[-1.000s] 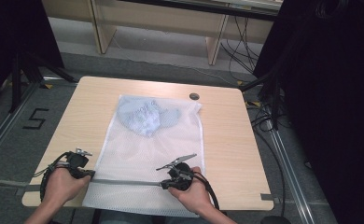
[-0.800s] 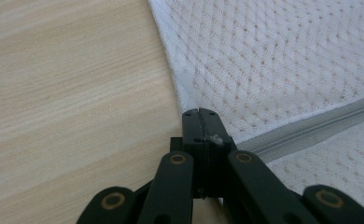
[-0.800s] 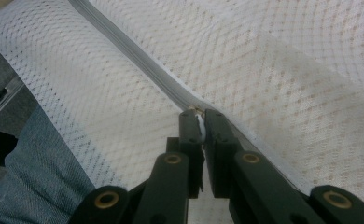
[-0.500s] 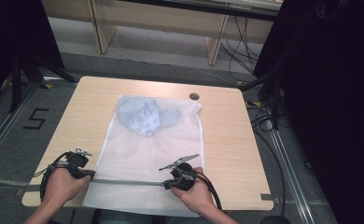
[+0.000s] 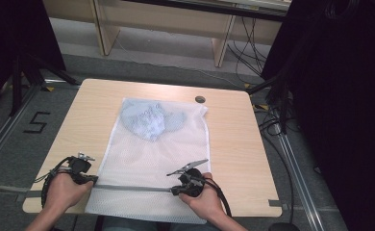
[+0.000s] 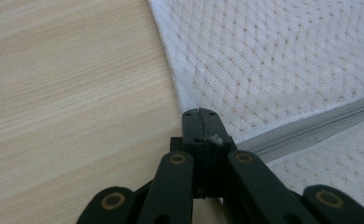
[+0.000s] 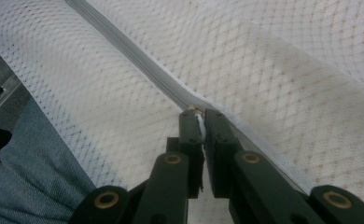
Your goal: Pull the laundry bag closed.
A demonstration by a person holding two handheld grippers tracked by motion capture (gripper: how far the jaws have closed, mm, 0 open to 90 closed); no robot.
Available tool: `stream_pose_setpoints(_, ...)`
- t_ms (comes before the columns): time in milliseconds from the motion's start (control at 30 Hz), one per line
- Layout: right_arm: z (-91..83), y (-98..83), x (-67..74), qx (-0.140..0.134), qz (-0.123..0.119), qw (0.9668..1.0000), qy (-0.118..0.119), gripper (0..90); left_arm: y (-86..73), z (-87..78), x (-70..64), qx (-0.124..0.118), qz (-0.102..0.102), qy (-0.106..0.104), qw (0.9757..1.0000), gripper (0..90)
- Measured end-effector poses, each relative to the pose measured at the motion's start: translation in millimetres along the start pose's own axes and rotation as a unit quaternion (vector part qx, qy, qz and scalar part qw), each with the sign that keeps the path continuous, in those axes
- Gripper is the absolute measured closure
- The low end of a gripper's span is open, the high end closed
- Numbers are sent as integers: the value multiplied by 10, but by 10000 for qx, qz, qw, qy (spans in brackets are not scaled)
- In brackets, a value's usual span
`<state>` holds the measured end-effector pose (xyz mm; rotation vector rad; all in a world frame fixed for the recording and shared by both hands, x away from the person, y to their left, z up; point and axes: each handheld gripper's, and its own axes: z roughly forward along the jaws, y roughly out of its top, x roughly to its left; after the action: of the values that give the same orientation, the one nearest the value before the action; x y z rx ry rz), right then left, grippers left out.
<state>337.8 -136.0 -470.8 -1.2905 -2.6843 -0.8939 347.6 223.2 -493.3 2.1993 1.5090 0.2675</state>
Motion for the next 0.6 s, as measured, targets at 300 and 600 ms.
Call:
stream_pose_setpoints(300,-33,-26,-53,-44,-79,10000,-40,871,10,-5,15,106,97,-63,9999,900)
stream_pose_setpoints(600,-75,-54,-63,60,146,9999,-27,871,10,-5,15,109,104,-60,9999,900)
